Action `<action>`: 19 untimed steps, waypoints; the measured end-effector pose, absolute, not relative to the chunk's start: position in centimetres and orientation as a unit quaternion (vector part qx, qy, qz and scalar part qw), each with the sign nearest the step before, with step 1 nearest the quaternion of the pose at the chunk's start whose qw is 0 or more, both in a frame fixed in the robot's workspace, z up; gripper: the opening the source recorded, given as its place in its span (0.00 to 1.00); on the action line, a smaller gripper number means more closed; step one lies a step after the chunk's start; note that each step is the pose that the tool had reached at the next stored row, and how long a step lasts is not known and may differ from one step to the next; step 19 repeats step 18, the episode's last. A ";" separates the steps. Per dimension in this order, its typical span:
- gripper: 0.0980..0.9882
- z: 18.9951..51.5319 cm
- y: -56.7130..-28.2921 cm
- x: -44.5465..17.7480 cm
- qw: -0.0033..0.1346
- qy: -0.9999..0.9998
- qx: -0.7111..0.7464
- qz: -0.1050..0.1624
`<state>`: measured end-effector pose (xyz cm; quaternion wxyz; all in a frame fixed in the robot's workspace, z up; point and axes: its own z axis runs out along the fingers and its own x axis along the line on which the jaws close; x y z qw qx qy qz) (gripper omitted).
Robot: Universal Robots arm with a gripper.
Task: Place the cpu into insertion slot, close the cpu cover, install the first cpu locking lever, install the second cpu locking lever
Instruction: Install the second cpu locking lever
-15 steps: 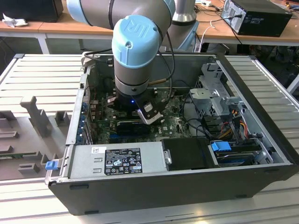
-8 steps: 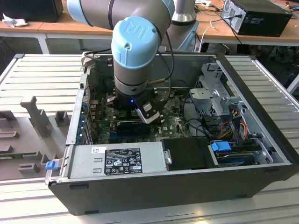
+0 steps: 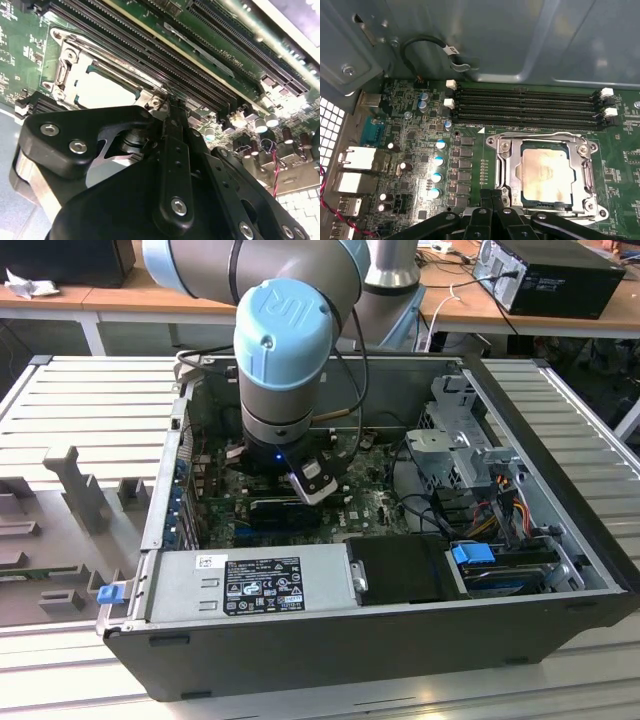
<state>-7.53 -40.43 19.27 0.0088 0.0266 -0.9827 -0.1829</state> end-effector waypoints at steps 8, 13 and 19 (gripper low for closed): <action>0.01 20.6 -40.4 -7.6 0.009 -0.983 0.027 -0.184; 0.01 22.9 -40.4 -7.6 0.009 -0.983 0.027 -0.184; 0.01 23.5 -40.4 -7.6 0.009 -0.983 0.027 -0.184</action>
